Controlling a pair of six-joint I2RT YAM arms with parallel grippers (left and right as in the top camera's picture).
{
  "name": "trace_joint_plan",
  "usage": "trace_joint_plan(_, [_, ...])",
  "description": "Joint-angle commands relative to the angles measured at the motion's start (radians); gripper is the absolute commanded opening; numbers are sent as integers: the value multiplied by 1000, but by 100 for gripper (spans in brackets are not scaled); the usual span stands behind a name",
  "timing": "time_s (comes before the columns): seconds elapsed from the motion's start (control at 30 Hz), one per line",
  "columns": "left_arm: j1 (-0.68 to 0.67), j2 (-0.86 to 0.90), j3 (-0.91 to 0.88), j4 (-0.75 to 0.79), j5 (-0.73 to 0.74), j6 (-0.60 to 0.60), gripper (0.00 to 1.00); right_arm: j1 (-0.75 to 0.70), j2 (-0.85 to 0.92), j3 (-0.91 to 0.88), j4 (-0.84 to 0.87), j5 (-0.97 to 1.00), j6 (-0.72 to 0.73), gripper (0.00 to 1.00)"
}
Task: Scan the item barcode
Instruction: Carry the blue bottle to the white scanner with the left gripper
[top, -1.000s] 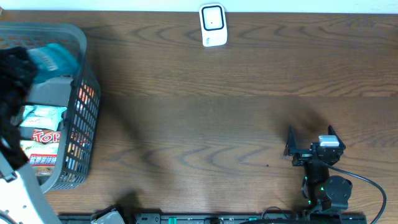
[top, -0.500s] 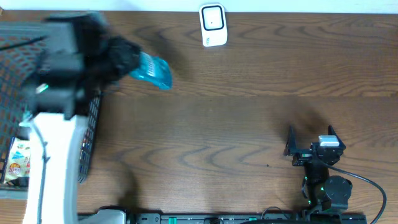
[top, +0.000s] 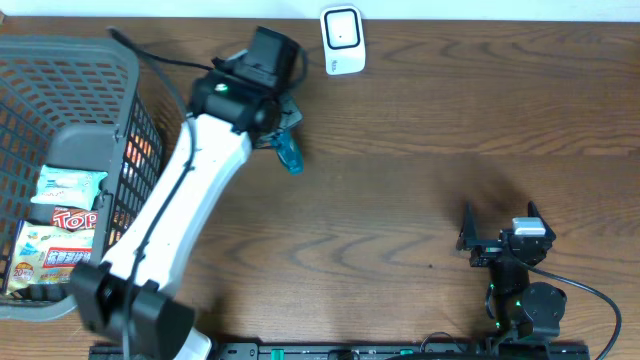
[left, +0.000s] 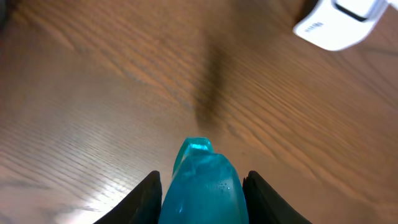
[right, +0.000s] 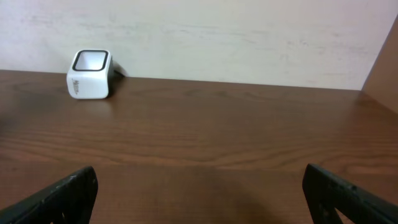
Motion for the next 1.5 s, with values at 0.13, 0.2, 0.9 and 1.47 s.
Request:
trace_joint_plan(0.13, [-82, 140, 33, 5, -105, -254, 29, 10, -5, -3, -3, 8, 10, 99])
trace_joint_plan(0.2, [-97, 164, 33, 5, -108, -277, 29, 10, -5, -3, -3, 8, 10, 99])
trace_joint_plan(0.9, [-121, 229, -17, 24, -127, -462, 29, 10, -5, -3, -4, 8, 10, 99])
trace_joint_plan(1.47, [-123, 231, -94, 77, -101, -472, 39, 10, -5, -3, -3, 8, 10, 99])
